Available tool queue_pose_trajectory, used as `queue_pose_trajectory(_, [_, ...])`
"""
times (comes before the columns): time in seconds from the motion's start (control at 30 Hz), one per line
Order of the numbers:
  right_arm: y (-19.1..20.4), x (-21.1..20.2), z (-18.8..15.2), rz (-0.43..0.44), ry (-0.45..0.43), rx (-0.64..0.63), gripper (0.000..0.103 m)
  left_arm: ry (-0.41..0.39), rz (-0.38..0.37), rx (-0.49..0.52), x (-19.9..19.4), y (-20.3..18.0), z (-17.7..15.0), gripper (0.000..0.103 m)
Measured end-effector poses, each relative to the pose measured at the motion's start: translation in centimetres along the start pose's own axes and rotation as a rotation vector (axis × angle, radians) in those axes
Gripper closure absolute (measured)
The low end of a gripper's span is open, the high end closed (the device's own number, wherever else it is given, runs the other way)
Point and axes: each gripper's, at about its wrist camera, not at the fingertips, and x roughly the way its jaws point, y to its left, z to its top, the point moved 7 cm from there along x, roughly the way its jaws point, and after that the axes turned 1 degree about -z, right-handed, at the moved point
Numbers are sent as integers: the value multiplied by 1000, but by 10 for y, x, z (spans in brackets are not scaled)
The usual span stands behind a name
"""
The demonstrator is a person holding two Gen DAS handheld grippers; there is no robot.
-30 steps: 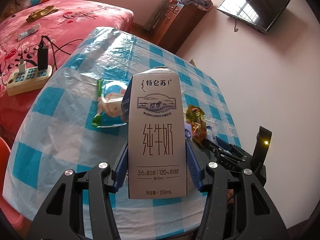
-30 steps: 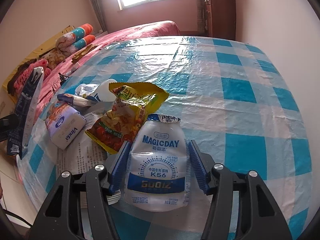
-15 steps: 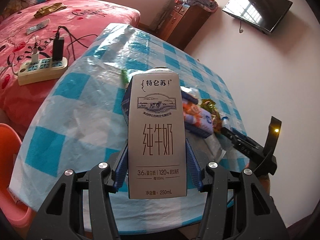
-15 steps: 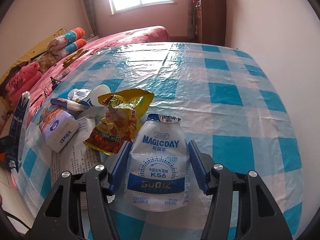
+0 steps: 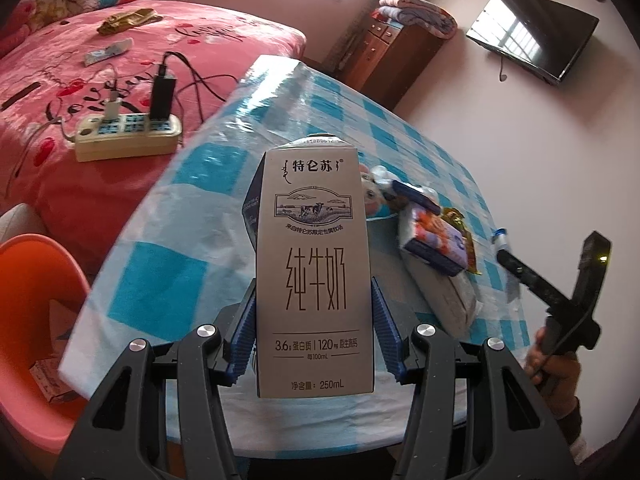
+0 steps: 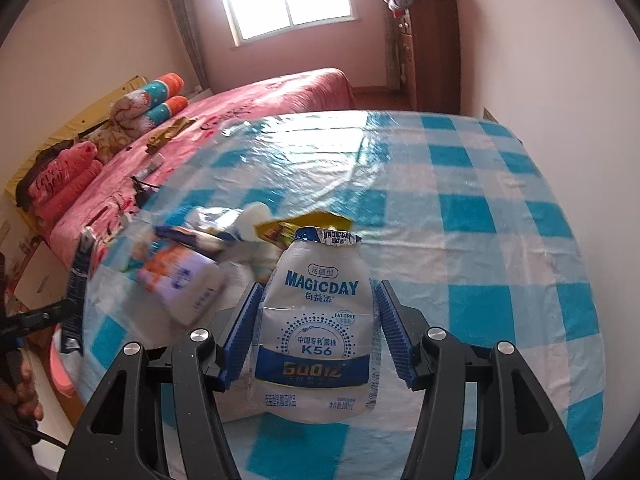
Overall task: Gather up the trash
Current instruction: 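Carry carton and yogurt pouch over the orange bucket with both tools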
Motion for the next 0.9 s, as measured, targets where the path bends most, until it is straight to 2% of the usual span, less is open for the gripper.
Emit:
queue_pose_trajectory(0.13, [24, -5, 10, 51, -3, -18, 44, -24, 40, -7, -11, 17, 0, 49])
queue_pose_trajectory(0.37, [89, 0, 19, 196, 34, -67, 44, -67, 117, -49, -38, 57, -3, 49])
queue_pose_trajectory(0.5, [142, 7, 20, 305, 76, -122, 44, -87, 167, -67, -54, 78, -9, 49])
queue_pose_trajectory(0.67, [217, 17, 13, 427, 134, -225, 44, -106, 263, -93, -75, 112, -22, 49])
queue_pose_trajectory(0.9, [328, 32, -17, 578, 233, -389, 44, -116, 363, -177, -95, 165, -43, 49])
